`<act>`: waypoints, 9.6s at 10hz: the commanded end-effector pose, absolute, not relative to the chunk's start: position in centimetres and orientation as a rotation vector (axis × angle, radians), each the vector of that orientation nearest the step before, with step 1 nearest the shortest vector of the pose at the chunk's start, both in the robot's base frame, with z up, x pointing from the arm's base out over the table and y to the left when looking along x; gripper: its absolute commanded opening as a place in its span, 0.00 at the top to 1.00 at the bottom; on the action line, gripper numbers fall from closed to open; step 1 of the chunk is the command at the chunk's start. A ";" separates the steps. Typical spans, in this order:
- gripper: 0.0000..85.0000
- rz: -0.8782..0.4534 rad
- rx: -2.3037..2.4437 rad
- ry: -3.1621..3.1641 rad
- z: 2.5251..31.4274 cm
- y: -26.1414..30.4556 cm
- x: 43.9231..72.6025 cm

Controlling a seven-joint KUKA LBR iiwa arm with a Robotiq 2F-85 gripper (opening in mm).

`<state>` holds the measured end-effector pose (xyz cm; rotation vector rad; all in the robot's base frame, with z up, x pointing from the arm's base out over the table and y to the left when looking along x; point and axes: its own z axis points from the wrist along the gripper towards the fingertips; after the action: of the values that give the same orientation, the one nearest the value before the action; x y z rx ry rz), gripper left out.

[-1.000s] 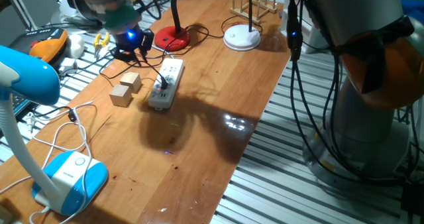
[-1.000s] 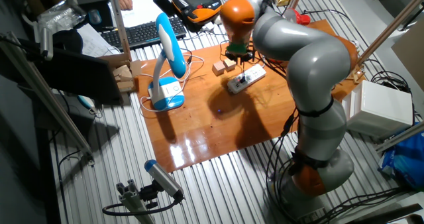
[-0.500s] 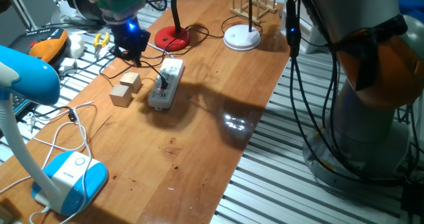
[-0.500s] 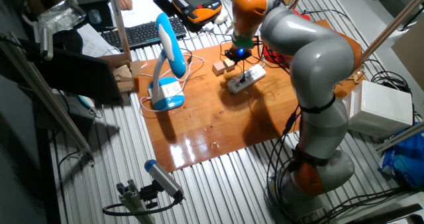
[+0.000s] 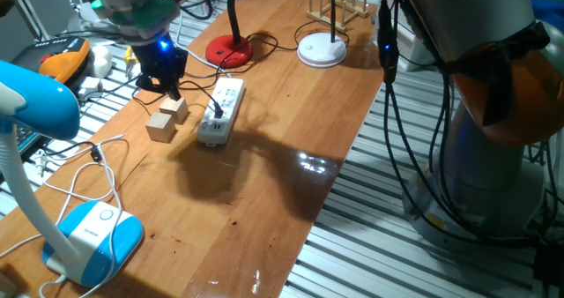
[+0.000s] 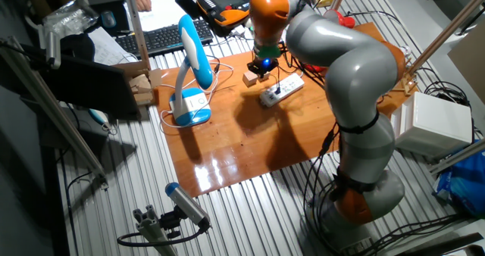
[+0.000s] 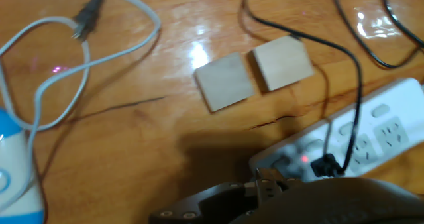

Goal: Plug in the power cord of the desk lamp, turn on the socket, and light up the desk lamp

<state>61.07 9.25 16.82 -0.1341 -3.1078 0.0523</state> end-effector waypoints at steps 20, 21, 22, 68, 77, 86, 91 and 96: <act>1.00 0.090 0.545 -3.092 15.0 -7.8 66.7; 1.00 0.092 0.550 -3.082 15.0 -7.8 66.7; 1.00 0.121 0.506 -3.062 15.0 -7.8 66.7; 1.00 1.113 -0.048 -3.071 7.0 -20.8 71.9; 1.00 1.112 -0.048 -3.086 5.6 -21.4 71.9; 1.00 1.101 -0.052 -3.093 4.9 -20.9 72.0; 1.00 0.867 -0.082 -3.067 8.1 -19.6 72.1; 1.00 0.648 -0.188 -3.038 13.2 -14.0 70.5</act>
<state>70.46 -14.78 13.01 -0.1915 -3.0395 0.6462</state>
